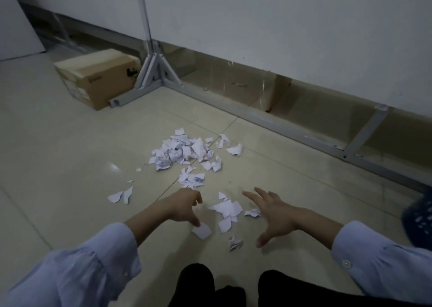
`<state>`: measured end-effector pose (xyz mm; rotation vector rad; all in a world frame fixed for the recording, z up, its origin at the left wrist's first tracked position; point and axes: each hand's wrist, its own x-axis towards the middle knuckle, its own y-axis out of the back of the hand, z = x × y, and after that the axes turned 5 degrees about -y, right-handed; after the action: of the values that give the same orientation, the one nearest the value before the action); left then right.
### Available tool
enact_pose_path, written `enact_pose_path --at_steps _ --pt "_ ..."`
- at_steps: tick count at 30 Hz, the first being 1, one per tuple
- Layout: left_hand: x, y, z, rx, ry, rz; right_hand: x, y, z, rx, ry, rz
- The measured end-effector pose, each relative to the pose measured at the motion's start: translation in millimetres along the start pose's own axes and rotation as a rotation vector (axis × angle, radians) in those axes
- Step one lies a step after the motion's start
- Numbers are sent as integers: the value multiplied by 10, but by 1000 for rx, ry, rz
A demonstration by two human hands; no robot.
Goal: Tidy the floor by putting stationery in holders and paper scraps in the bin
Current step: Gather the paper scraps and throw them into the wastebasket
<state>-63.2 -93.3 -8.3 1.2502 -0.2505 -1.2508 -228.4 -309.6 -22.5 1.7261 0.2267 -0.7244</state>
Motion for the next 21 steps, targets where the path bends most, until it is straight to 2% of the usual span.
enact_pose_path --at_steps 3,9,21 --pt "52 -287 -108 -48 45 -17 186 -202 5 -25 18 -5" --pt "183 -749 -156 -172 94 151 389 -431 -93 1 94 24" --pt "375 -850 -132 -262 122 338 885 -585 -263 100 233 113"
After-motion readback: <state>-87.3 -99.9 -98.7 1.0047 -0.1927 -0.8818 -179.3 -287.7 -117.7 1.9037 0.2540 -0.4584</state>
